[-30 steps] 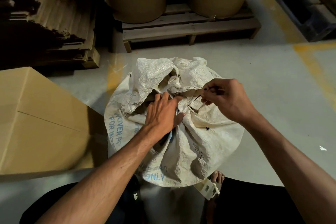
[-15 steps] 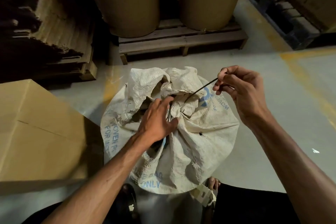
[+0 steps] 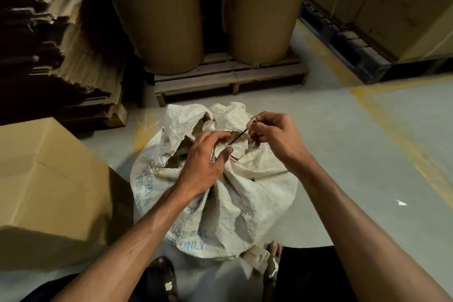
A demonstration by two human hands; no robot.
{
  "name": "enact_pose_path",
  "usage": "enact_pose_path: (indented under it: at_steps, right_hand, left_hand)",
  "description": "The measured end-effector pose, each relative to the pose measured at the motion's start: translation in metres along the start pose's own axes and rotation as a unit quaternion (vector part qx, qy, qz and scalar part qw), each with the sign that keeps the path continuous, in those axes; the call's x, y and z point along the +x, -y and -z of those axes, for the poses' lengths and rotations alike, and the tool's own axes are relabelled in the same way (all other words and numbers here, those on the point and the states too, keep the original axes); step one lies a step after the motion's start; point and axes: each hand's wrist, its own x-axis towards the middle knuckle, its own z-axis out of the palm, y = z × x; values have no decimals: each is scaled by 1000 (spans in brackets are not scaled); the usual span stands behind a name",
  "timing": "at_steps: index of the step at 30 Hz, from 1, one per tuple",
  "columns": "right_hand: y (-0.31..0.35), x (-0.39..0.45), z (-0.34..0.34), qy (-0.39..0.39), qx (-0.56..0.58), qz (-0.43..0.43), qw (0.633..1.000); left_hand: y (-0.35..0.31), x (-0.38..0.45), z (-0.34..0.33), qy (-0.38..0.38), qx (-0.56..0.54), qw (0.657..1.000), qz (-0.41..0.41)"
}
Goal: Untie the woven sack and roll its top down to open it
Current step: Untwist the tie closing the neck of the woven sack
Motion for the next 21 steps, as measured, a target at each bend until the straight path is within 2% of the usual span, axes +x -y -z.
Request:
enact_pose_path:
  at_steps: [3,7,13,16,21]
  right_hand:
    - [3,-7,-9,14,49,-15,999]
    - [8,-13,-25,30,108,-22,993]
    - [18,-24,-56,23,225,-30,974]
    - [14,-29,-84,37,214,-21,976]
    - [9,-37,-142,84,176,-22,981]
  left_hand:
    - [-8,-5,8,-32,-32,999,-13]
    - [-13,-16,23,-35,-24,999,-29]
    - [0,-43,67,-42,-52,997,24]
    - [7,-63,90,-49,-45,996,60]
    - [22,-91,128,-150,-19,982,116]
